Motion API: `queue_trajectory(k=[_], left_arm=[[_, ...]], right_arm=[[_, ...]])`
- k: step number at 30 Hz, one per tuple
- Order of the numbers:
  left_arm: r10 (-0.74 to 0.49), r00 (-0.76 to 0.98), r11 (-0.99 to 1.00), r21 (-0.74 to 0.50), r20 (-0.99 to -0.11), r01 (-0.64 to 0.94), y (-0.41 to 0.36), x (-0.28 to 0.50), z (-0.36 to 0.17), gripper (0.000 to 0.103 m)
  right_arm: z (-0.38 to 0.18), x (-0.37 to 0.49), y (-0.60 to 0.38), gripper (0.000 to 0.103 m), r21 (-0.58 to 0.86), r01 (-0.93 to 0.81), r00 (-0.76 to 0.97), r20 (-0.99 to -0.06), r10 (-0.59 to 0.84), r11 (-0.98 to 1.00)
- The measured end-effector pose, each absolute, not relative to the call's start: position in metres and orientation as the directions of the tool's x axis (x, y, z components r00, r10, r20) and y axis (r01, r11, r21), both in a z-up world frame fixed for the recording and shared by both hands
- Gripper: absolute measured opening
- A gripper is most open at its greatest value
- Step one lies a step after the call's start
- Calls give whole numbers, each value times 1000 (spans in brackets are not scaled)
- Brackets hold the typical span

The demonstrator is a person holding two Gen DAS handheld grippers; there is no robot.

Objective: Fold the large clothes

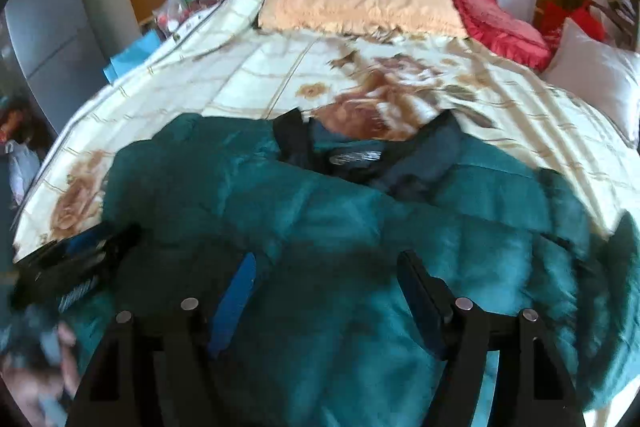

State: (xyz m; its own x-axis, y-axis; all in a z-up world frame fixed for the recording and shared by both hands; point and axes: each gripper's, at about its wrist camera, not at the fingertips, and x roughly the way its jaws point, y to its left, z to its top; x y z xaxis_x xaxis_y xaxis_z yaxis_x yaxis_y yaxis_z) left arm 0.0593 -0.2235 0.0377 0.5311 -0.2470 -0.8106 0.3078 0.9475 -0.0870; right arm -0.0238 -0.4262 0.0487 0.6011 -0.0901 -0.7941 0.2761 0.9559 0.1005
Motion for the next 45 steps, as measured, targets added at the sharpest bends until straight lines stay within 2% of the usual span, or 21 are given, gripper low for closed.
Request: queue_trajectory(k=[6, 10, 13, 20, 28, 33, 37, 45], left_arm=[[-230, 562, 950, -58, -794, 306, -226, 54, 36, 49], [-220, 576, 951, -40, -788, 308, -228, 52, 36, 50], [-209, 566, 951, -32, -797, 307, -226, 46, 43, 50], [-291, 560, 933, -100, -776, 346, -220, 13, 70, 50], [-249, 553, 926, -28, -795, 377, -242, -5, 50, 50], [-291, 568, 918, -57, -770, 394, -239, -22, 70, 50], [-336, 576, 905, -86, -745, 417, -241, -38, 84, 50], [-388, 544, 888, -144, -744, 437, -244, -53, 86, 50]], right_arm=[[46, -92, -475, 71, 59, 378, 576, -796, -185, 924], [17, -95, -492, 71, 71, 395, 528, -833, -163, 916], [18, -92, -487, 71, 8, 385, 517, -830, -209, 923], [55, -129, -478, 71, 66, 378, 599, -778, -189, 924], [15, -128, -484, 71, 70, 412, 528, -831, -176, 908], [36, -147, -486, 71, 128, 413, 565, -813, -143, 902], [57, -175, -489, 86, 184, 411, 610, -783, -119, 893], [73, -224, -516, 86, 207, 461, 616, -775, -143, 863]])
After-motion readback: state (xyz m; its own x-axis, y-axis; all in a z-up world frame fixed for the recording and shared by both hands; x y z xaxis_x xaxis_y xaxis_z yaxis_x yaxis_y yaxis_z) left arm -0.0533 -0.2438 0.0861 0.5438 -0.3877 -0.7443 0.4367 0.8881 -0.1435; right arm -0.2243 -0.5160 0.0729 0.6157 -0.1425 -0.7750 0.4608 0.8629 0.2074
